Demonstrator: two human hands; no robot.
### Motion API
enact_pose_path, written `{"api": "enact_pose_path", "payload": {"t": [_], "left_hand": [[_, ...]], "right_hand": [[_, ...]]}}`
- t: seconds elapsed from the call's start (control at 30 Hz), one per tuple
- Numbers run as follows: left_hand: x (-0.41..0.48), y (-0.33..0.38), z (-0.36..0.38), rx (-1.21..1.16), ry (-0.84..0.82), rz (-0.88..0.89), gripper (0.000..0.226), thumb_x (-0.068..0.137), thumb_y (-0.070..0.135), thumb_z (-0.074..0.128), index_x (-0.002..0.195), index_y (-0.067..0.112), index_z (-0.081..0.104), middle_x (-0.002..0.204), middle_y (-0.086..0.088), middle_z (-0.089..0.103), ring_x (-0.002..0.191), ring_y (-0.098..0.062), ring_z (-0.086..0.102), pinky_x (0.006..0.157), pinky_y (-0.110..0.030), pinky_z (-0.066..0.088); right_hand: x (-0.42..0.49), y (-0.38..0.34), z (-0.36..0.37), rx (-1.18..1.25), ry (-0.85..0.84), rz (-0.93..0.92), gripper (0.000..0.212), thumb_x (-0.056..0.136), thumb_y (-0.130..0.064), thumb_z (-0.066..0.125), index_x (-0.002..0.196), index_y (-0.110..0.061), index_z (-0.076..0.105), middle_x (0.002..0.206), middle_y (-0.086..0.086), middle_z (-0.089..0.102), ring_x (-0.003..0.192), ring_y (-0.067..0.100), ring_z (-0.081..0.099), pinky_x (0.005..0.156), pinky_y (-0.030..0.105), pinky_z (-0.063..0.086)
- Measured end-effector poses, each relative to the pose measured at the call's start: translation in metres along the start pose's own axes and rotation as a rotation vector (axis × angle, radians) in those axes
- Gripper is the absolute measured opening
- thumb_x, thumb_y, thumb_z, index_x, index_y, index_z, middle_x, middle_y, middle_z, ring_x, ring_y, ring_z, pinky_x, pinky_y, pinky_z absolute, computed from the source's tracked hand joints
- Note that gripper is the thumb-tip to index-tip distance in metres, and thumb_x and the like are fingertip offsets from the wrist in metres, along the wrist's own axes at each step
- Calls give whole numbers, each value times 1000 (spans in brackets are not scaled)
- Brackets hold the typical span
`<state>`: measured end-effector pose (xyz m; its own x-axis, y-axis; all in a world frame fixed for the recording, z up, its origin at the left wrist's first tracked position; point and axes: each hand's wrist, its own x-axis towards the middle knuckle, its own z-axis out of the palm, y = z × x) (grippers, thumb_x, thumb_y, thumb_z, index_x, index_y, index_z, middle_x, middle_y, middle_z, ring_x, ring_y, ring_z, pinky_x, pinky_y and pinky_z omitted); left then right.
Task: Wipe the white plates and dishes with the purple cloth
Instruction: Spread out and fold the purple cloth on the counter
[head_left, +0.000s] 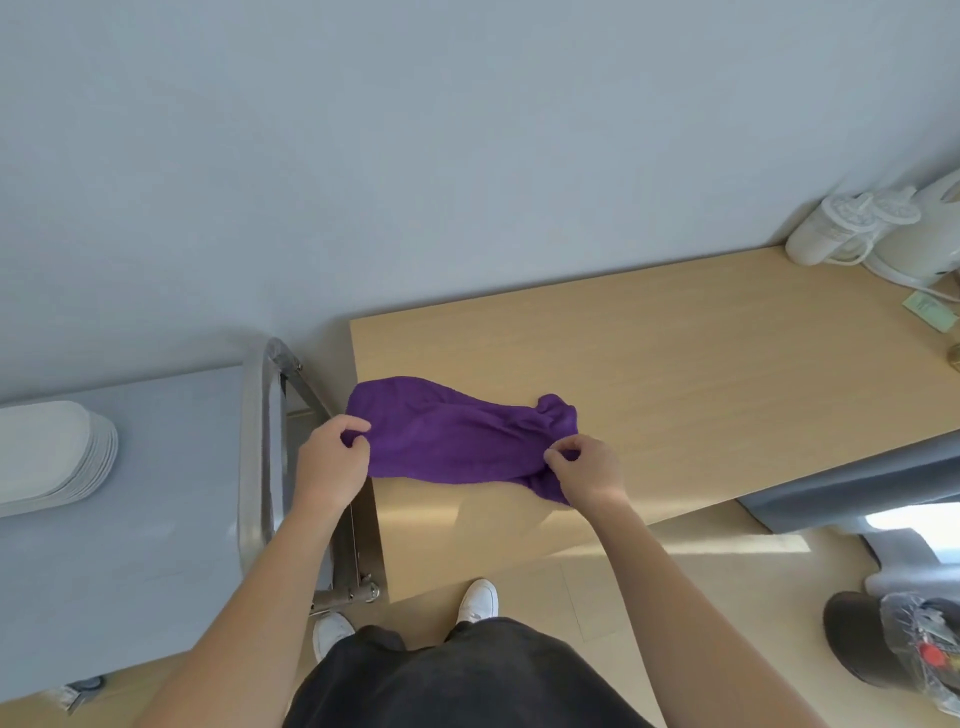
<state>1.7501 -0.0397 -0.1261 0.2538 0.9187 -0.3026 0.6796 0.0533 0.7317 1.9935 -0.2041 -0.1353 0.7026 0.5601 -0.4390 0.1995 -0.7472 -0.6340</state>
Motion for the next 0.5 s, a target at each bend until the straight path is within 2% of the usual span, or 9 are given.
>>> {"api": "enact_pose_path", "payload": {"t": [0.07, 0.17, 0.23, 0.3, 0.43, 0.5], "left_hand": [[0, -6, -4, 66, -40, -18, 27, 97, 6, 53, 119, 15, 65, 125, -5, 61, 111, -19, 56, 86, -26, 45], [1, -5, -21, -4, 41, 12, 24, 96, 3, 53, 108, 18, 68, 110, -1, 65, 107, -20, 61, 85, -28, 49], [5, 4, -37, -84, 88, 76, 25, 95, 4, 53, 100, 22, 69, 100, 4, 66, 100, -16, 62, 85, -29, 51], [8, 15, -56, -163, 107, 126, 26, 95, 5, 53, 101, 23, 70, 98, 8, 68, 97, -12, 63, 84, -27, 51], [24, 29, -105, -320, 194, 189, 28, 94, 4, 53, 98, 23, 72, 96, 9, 71, 93, -9, 66, 82, -29, 52], [31, 33, -135, -387, 257, 198, 26, 95, 3, 52, 98, 20, 71, 94, 9, 70, 86, -8, 65, 78, -31, 51]], "right_hand": [[-3, -8, 4, -39, -3, -50, 8, 93, -16, 61, 90, -16, 69, 94, -2, 70, 87, 15, 61, 71, 23, 41], [-8, -32, 6, 88, 67, -152, 14, 94, -15, 59, 87, -16, 71, 89, -4, 69, 86, 12, 62, 66, 17, 42], [-9, -53, 9, 178, 139, -232, 13, 96, -14, 59, 97, -15, 72, 100, -3, 67, 96, 9, 62, 76, 14, 43], [-11, -77, 13, 266, 181, -298, 19, 97, -11, 55, 108, -16, 70, 111, -5, 63, 105, 4, 60, 84, 9, 42], [-17, -131, 24, 394, 232, -363, 23, 101, -13, 49, 109, -22, 68, 114, -13, 62, 109, -5, 57, 93, 18, 45], [-20, -156, 32, 431, 251, -405, 23, 101, -12, 48, 110, -23, 66, 114, -12, 63, 109, -1, 58, 94, 22, 48]]}}
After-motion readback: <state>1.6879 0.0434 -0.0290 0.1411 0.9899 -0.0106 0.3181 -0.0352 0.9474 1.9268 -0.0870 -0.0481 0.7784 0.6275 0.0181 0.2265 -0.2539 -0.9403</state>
